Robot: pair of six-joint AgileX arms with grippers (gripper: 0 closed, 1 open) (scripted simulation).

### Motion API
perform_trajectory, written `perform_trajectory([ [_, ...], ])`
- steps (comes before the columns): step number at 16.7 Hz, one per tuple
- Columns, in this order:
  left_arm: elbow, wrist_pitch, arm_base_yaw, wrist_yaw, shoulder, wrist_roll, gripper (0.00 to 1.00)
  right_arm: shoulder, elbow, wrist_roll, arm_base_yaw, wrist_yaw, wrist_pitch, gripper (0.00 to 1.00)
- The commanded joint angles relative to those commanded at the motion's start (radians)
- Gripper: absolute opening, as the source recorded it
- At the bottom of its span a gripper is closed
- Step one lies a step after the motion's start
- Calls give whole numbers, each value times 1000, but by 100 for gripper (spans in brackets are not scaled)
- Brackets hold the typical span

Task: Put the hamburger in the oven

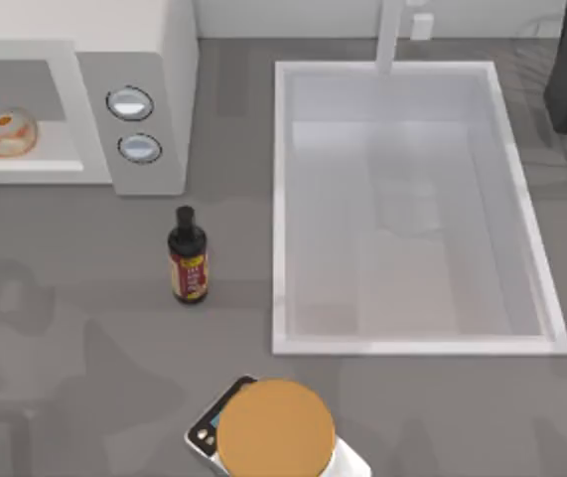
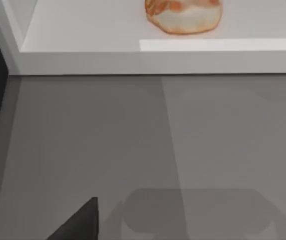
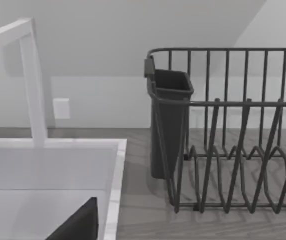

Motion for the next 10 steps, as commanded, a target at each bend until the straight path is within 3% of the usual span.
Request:
perform_trajectory([
  [10,236,-536,-3,-5,-240,-5,100,0,0,0,0,0,0,100],
])
